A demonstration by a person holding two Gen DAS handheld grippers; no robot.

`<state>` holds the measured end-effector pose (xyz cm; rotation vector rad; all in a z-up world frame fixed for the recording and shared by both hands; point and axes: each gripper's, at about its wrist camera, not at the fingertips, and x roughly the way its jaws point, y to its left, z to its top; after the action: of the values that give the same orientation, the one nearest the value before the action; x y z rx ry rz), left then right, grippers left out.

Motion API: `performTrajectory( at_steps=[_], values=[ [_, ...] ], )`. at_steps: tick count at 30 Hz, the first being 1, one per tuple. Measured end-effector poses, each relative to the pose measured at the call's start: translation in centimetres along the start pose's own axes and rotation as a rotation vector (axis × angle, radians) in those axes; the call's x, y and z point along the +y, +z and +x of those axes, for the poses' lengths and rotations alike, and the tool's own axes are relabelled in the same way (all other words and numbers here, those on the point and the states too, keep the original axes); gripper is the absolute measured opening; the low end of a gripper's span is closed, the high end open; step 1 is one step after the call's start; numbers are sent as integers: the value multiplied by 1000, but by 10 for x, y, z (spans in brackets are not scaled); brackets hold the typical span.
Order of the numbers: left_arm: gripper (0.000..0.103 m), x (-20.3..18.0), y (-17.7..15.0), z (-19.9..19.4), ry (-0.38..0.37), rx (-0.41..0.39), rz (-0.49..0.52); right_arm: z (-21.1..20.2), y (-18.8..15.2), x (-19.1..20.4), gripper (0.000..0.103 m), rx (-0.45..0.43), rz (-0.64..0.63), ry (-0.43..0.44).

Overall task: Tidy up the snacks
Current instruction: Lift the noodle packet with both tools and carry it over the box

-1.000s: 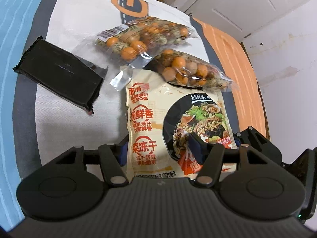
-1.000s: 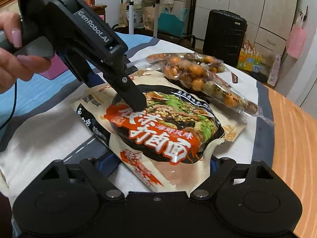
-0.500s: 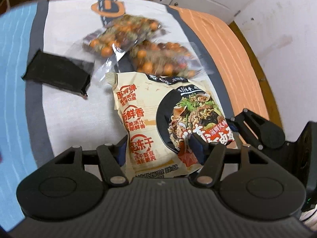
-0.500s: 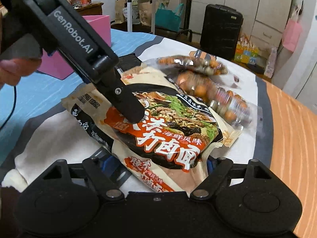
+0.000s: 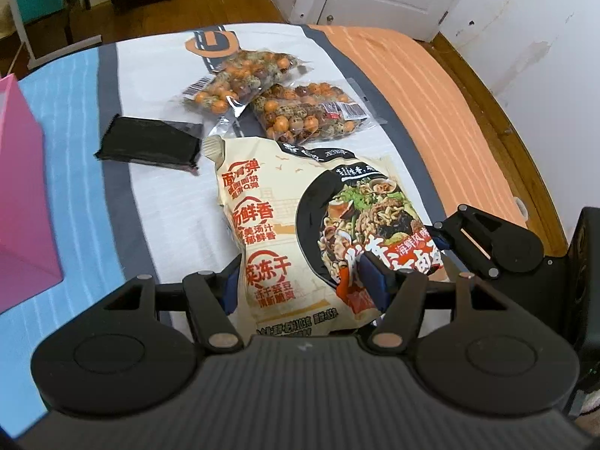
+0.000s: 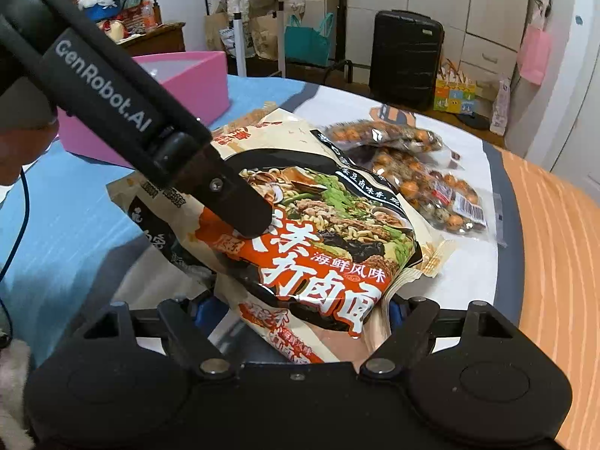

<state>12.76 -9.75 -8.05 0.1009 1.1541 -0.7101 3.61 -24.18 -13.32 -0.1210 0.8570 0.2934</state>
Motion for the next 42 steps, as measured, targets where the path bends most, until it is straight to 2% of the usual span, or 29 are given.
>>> performTrajectory(
  at_steps=[5,12,18,24,29,33,36,42],
  values=[
    [62,5,-16,-33,-1,-28,-30,-17,12,25,84,14,-50,-15],
    [62,29,-33,-92,13,-82,-92,-39,40,61,84,-26,-168,19],
    [62,65,-38,-145,77,-162,-155,-40,87,90,84,-85,-293,83],
    [62,119,-26,-183,149,-206,-239,-12,146,113,84,-148,-414,175],
    [62,176,-7,-183,225,-215,-286,34,188,138,83,-142,-481,214],
    [63,227,10,-162,235,-241,-356,77,211,147,83,-150,-525,217],
    [63,258,17,-143,236,-238,-391,106,225,153,83,-99,-493,244],
    [64,294,6,-117,235,-191,-427,148,234,176,82,30,-484,264]
  ],
)
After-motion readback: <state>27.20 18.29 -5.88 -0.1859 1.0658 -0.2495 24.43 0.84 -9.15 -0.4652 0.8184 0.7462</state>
